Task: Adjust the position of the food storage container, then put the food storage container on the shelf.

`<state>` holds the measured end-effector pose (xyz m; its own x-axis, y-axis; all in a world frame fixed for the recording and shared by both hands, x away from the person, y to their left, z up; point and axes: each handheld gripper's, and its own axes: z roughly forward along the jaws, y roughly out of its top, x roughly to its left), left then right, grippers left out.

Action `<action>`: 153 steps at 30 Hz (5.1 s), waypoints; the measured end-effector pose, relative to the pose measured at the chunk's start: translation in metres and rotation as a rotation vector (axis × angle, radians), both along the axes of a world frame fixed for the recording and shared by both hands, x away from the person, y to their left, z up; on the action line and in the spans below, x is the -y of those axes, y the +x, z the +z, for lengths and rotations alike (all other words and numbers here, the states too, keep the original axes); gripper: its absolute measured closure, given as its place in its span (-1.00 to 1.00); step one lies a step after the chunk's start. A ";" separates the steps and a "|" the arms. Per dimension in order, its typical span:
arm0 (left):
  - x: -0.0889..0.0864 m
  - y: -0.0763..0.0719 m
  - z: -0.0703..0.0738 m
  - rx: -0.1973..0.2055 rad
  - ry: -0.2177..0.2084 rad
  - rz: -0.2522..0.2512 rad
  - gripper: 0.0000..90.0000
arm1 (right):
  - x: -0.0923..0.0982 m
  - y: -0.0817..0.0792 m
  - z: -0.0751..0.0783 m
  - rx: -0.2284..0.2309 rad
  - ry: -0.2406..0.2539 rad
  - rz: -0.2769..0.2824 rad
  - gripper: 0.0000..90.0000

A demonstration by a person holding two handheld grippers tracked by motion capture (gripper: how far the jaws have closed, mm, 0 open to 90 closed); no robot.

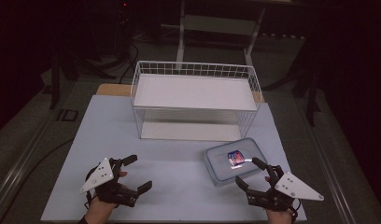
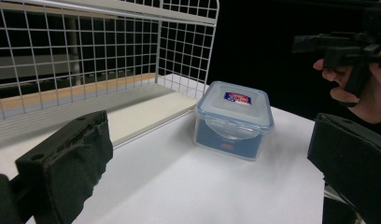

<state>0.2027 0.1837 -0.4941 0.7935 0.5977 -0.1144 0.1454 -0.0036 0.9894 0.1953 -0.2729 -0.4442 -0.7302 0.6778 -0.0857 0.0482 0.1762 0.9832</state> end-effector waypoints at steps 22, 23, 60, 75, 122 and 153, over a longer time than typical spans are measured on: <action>0.001 0.000 0.001 -0.004 -0.015 -0.006 -1.00 | 0.027 0.046 0.038 -0.045 0.014 -0.039 -0.64; 0.001 0.000 0.001 -0.004 -0.015 -0.006 -1.00 | 0.029 0.050 0.037 -0.047 0.007 -0.050 -0.60; 0.001 0.001 0.000 -0.008 -0.004 -0.005 -1.00 | 0.092 0.129 -0.065 -0.301 -0.191 -0.209 1.00; 0.002 0.002 -0.001 -0.016 -0.005 -0.004 -1.00 | 0.081 0.111 -0.066 -0.324 -0.185 -0.141 1.00; 0.010 0.004 -0.006 -0.058 0.042 -0.057 -1.00 | -0.003 0.088 -0.061 -0.351 -0.225 0.137 1.00; 0.027 0.031 0.036 -0.169 0.047 -0.067 -1.00 | -0.006 0.068 -0.007 -0.163 -0.132 0.081 -0.69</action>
